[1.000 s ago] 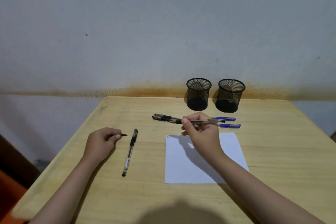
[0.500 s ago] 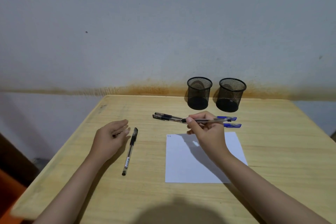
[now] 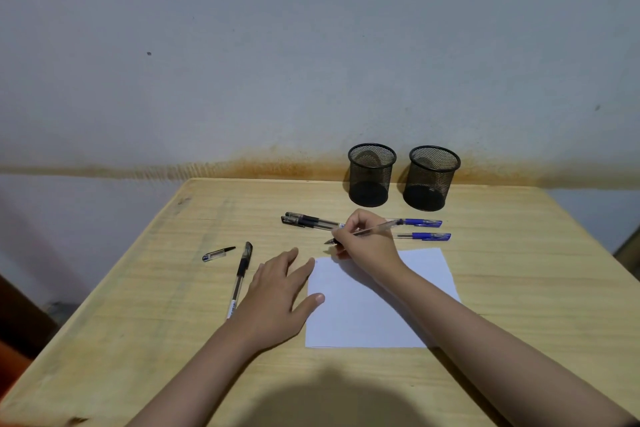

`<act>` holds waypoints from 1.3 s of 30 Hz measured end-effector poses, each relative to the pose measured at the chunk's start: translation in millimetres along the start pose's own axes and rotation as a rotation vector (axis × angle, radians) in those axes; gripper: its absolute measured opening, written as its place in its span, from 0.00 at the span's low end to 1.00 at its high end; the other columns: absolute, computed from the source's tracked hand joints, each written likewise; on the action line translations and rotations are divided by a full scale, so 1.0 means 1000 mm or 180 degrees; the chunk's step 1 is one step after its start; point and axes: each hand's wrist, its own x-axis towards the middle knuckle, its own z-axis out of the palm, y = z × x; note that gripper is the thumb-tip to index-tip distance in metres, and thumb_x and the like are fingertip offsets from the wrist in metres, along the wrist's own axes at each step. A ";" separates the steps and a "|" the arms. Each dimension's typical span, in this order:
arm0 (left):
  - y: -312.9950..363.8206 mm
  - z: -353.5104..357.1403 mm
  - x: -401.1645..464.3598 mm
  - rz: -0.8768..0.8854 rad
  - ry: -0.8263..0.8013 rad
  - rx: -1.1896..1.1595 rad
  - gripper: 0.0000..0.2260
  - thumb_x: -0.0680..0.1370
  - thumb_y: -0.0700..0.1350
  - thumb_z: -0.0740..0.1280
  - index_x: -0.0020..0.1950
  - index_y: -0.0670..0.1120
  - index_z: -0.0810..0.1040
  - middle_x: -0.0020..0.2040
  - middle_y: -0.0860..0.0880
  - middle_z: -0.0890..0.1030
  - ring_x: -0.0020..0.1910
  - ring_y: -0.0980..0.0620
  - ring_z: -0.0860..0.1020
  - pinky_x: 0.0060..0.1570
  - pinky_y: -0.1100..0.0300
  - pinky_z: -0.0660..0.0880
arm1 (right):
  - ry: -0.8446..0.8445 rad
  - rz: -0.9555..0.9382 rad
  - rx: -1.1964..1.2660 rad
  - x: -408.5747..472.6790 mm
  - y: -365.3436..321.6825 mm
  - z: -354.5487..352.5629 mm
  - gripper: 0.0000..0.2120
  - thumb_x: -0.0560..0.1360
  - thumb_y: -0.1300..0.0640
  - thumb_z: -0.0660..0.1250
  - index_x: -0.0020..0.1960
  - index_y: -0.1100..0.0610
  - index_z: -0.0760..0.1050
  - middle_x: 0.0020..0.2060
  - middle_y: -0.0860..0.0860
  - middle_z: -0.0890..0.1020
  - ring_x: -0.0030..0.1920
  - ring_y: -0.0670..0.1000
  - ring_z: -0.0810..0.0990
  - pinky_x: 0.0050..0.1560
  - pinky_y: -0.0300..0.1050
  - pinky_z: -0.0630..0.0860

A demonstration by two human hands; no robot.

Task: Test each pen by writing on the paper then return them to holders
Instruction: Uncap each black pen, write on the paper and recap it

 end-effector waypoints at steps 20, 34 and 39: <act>0.004 0.007 -0.003 -0.0098 0.0074 0.0301 0.36 0.69 0.68 0.39 0.76 0.57 0.48 0.78 0.53 0.41 0.76 0.52 0.38 0.72 0.52 0.38 | -0.0009 -0.0146 -0.0311 0.005 0.025 0.013 0.10 0.70 0.69 0.67 0.34 0.64 0.67 0.30 0.71 0.74 0.25 0.55 0.78 0.27 0.44 0.76; 0.005 0.007 -0.003 -0.0113 0.0073 0.0361 0.36 0.70 0.67 0.38 0.76 0.57 0.47 0.78 0.53 0.40 0.75 0.52 0.36 0.72 0.52 0.39 | -0.0032 -0.0057 -0.0149 0.007 0.030 0.013 0.09 0.70 0.69 0.67 0.35 0.64 0.67 0.28 0.64 0.74 0.24 0.52 0.78 0.27 0.44 0.76; 0.004 0.007 -0.002 -0.0125 0.0060 0.0409 0.37 0.69 0.68 0.38 0.76 0.55 0.46 0.78 0.53 0.40 0.75 0.52 0.37 0.73 0.51 0.40 | 0.0027 -0.0087 -0.0156 0.007 0.029 0.012 0.10 0.69 0.70 0.66 0.33 0.63 0.66 0.28 0.68 0.73 0.24 0.54 0.77 0.25 0.42 0.74</act>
